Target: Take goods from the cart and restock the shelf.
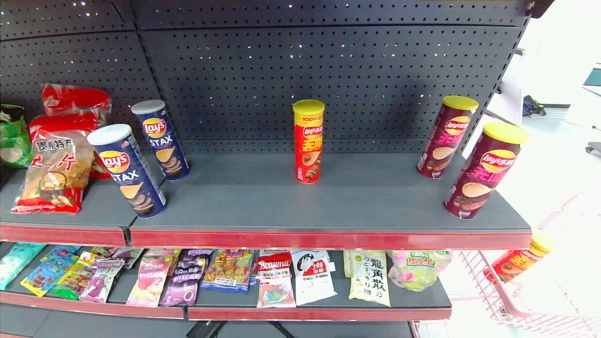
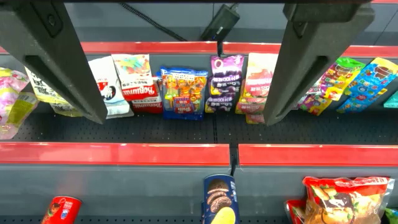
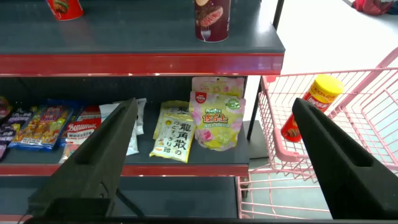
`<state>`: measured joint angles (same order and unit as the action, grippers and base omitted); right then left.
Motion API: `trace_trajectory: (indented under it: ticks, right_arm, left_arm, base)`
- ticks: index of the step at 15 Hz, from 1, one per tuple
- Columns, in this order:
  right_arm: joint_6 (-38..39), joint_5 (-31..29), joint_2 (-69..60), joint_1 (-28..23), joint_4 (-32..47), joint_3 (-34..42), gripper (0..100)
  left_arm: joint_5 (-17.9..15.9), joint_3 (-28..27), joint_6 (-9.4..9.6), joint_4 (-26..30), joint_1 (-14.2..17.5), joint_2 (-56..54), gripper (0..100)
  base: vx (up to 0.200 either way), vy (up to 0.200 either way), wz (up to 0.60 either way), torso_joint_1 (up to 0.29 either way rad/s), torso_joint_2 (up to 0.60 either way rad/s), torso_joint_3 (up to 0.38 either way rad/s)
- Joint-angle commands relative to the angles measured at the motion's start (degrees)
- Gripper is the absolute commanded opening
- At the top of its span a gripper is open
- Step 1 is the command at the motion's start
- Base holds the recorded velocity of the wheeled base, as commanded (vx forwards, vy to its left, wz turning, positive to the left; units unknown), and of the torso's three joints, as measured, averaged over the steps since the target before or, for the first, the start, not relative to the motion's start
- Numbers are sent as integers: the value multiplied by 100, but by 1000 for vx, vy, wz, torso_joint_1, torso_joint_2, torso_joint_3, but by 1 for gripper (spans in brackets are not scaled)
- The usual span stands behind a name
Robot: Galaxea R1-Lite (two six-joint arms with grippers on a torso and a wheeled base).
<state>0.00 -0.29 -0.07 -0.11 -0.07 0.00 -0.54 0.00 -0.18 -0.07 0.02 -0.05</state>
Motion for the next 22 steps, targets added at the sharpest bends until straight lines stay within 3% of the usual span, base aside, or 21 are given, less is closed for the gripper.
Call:
trace_trajectory:
  ticks: [1, 4, 22]
  right_arm:
    - [0, 12, 7, 2, -1, 0, 100]
    - [0, 29, 7, 2, -1, 0, 100]
    - [0, 47, 7, 2, -1, 0, 100]
  left_arm:
    - [1, 0, 1, -1, 6, 5, 100]
    - [1, 0, 1, -1, 6, 5, 100]
    - [1, 0, 1, -1, 6, 5, 100]
  base:
    - [0, 0, 0, 0, 0, 0]
    - [0, 0, 0, 0, 0, 0]
    - [0, -200, 0, 2, 3, 2]
